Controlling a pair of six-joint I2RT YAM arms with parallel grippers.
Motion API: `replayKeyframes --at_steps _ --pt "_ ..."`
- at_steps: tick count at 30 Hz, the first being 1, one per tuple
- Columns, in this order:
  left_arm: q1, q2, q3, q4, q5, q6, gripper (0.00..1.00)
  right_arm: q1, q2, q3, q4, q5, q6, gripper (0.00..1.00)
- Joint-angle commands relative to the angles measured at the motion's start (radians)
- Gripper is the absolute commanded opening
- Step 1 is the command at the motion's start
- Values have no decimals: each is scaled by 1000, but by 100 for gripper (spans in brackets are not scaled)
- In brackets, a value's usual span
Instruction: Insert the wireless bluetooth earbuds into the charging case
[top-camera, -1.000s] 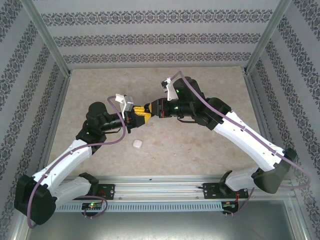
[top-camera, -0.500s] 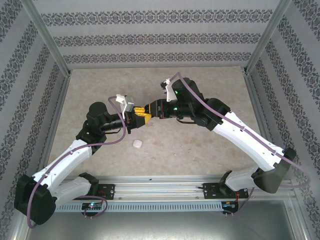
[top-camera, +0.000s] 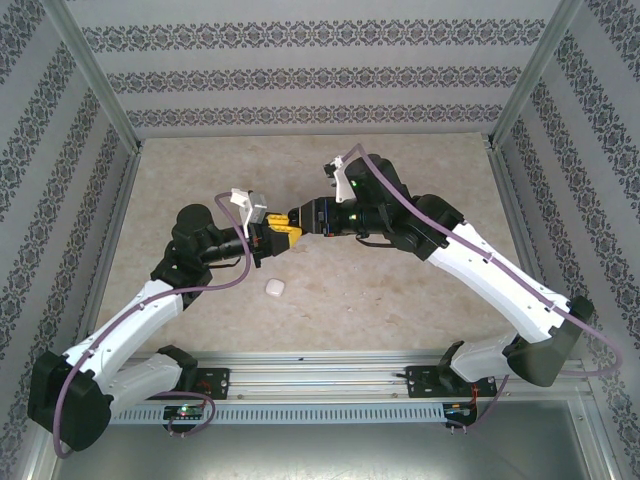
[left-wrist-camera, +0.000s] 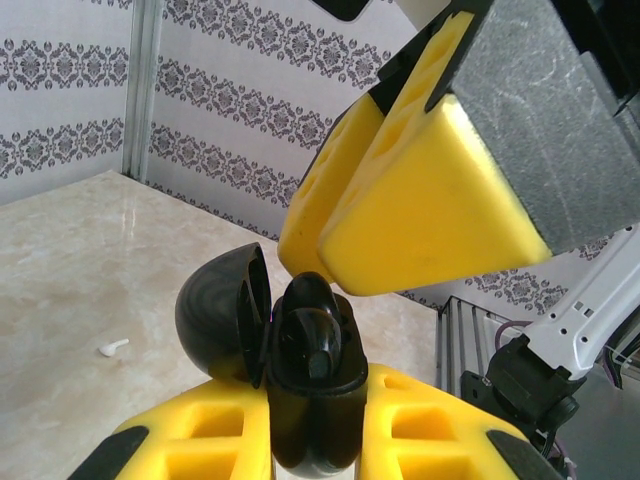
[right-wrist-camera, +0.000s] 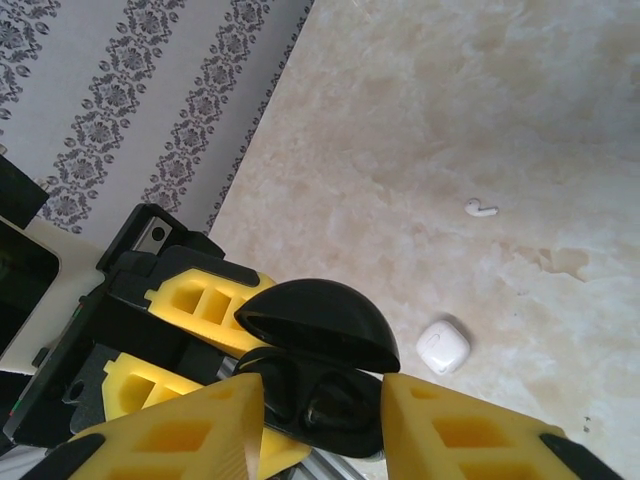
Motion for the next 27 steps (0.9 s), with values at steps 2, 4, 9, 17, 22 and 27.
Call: replayKeyframes --at_steps 2,4,9,17,22,27 --pt "-4 -22 13 28 7 -6 0 9 -16 48 -21 32 -4 40" --pt "-4 -24 14 26 8 -4 0 8 -25 57 -20 41 -2 42" --pt "-4 -27 16 19 10 1 0 -10 -51 62 -11 43 7 44" --pt "-4 -26 19 15 47 8 0 -148 -56 -30 82 -178 129 44" --pt "-4 -26 16 26 79 9 0 -213 -25 -90 147 -318 189 43" --pt "-4 -10 41 -7 94 -9 0 -221 21 -102 191 -414 219 42"
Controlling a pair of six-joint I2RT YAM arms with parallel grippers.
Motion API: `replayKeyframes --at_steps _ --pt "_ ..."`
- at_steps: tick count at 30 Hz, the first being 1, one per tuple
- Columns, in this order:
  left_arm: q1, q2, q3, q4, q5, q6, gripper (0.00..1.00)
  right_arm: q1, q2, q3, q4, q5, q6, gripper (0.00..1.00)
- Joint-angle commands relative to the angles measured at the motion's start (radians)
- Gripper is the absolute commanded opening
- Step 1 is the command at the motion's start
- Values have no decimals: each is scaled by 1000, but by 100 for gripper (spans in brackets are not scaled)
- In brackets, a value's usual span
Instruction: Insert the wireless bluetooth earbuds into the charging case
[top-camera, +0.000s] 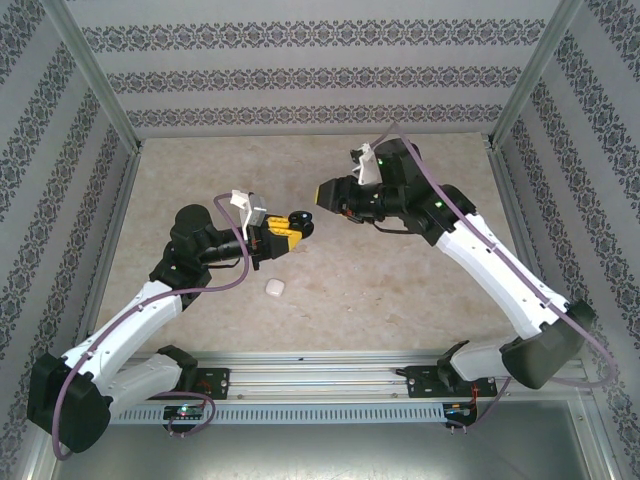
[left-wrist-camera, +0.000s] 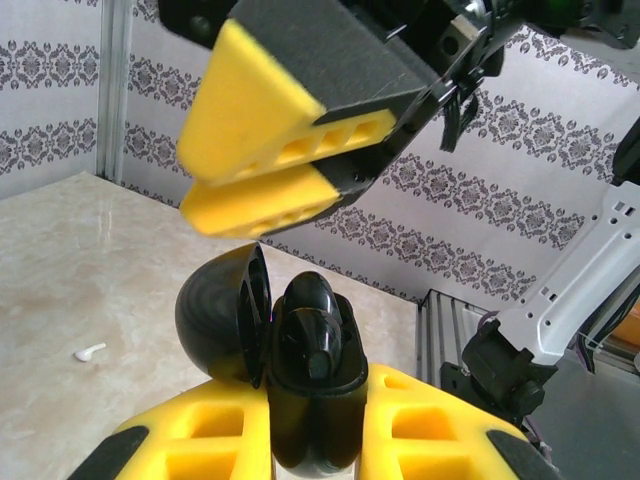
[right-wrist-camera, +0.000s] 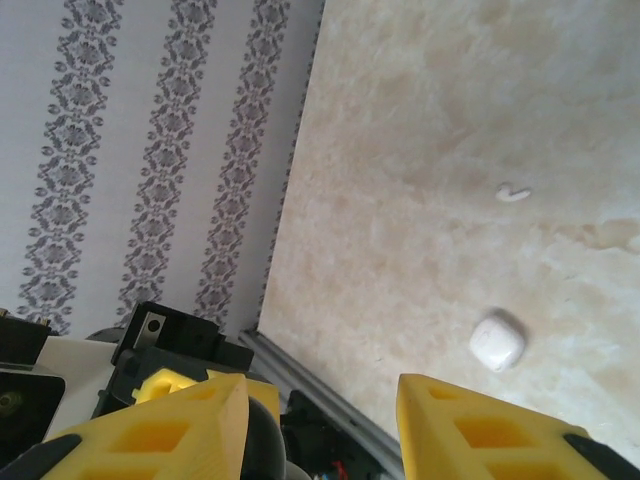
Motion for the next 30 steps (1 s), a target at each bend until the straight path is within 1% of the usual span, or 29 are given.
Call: replayKeyframes --at_steps 1,6,13,18,23,30 --pt "-4 2 43 -1 41 -11 0 -3 25 -18 86 -128 50 42" --pt "-4 18 65 -31 29 -42 0 -1 66 -21 136 -217 78 39" --pt "-4 24 64 -38 19 -47 0 4 92 -7 125 -297 68 39" --pt "-4 32 65 -46 -1 -62 0 5 84 6 116 -317 51 38" --pt "-4 39 70 -71 -50 -94 0 2 61 17 100 -319 19 38" --pt "0 50 82 -137 -98 -132 0 -35 -37 -11 136 -275 -12 35"
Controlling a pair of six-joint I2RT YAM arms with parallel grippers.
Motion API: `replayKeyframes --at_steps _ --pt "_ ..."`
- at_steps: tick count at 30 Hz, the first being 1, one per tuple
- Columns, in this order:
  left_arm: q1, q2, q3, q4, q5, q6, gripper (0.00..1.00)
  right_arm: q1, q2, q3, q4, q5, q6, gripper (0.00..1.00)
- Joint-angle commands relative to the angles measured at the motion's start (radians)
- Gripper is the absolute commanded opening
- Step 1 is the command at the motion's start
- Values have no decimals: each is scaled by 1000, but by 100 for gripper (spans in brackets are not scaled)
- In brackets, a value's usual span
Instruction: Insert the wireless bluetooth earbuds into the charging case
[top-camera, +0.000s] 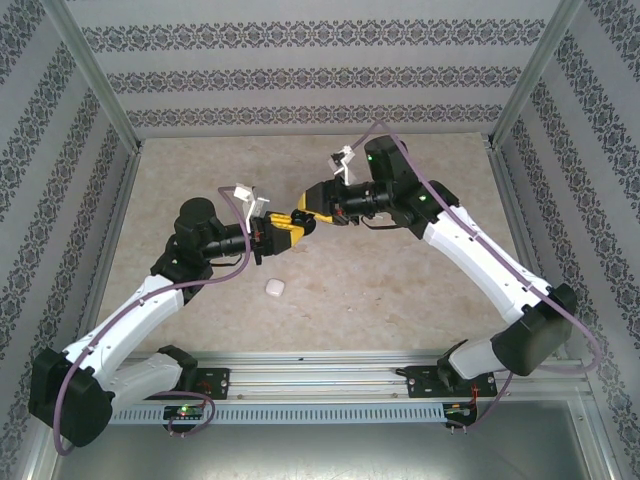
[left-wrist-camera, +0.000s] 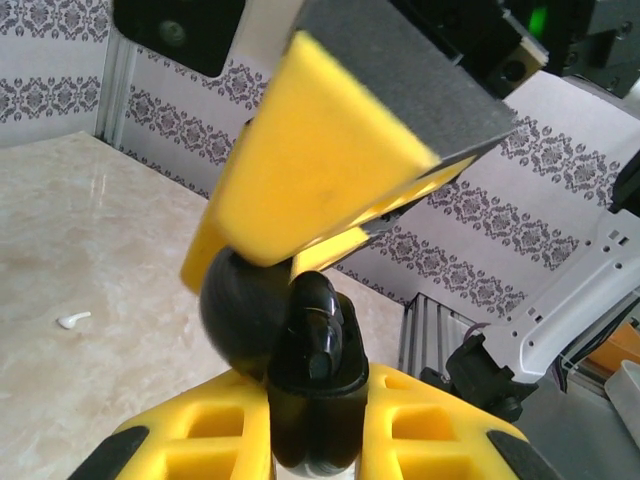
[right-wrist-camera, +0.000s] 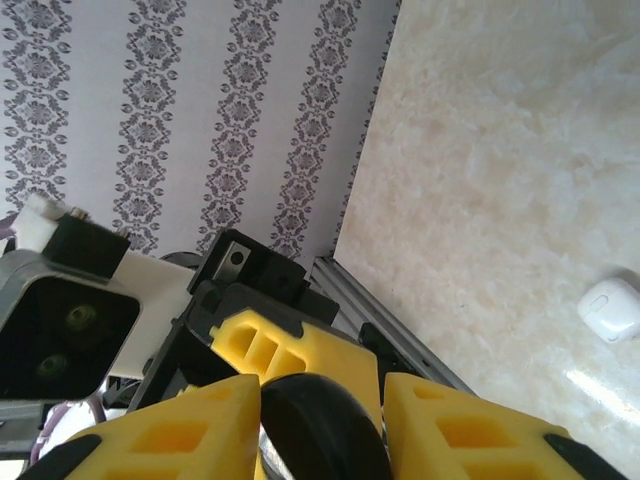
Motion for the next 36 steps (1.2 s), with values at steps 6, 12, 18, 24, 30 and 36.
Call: replayKeyframes --at_steps 6,12,18,24,30,36 --pt "8 18 16 -55 -76 -60 0 -82 -197 -67 91 43 -38 35" --pt "29 36 12 -81 -120 -98 0 -126 -254 -105 -50 179 -98 36" --pt "80 130 62 -176 -145 -163 0 -129 -262 -170 -176 275 -113 38" --pt "112 335 183 -330 -118 -125 1 -119 -267 -268 -179 302 -61 39" --pt "114 590 338 -480 -170 -48 0 -97 -235 -304 -198 317 -48 39" --pt "114 837 543 -575 -217 -17 0 -89 -193 -328 -199 310 -25 40"
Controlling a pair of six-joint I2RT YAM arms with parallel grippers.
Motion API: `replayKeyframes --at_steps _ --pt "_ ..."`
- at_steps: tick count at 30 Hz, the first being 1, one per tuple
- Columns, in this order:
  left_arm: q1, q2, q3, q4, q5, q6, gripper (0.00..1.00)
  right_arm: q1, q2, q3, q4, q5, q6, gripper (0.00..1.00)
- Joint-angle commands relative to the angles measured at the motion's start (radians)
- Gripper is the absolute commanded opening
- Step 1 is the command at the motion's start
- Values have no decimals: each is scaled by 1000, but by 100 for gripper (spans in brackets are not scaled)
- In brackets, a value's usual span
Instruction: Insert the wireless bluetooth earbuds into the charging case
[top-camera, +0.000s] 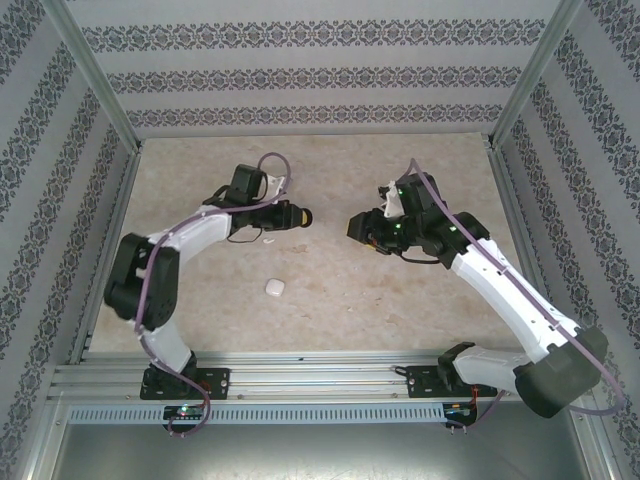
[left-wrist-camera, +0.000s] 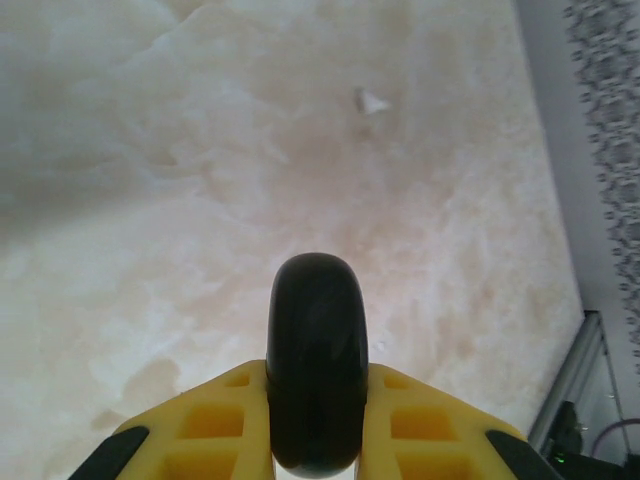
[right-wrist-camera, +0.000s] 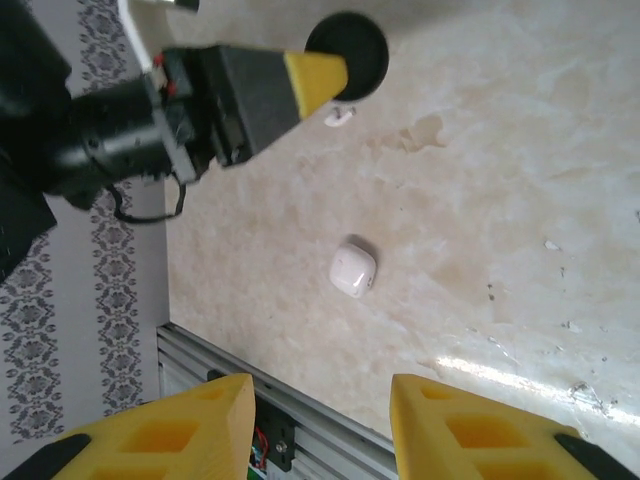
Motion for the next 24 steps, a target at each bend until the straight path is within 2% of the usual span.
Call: replayKeyframes --at_steps 1,6,13,17,20,24 --pt "8 101 113 -117 -55 40 0 10 23 -17 -9 13 23 41" --pt "8 215 197 -173 -149 43 0 20 66 2 -17 -5 11 41" --pt "15 213 205 -226 -267 90 27 68 134 53 -61 4 -32 41" --pt "28 180 191 -253 -299 106 46 95 133 53 -61 9 -35 41" --pt "31 141 171 -264 -313 117 53 107 122 53 -79 11 -53 42" --pt "33 45 123 -272 -349 119 58 114 90 44 -101 23 -76 43"
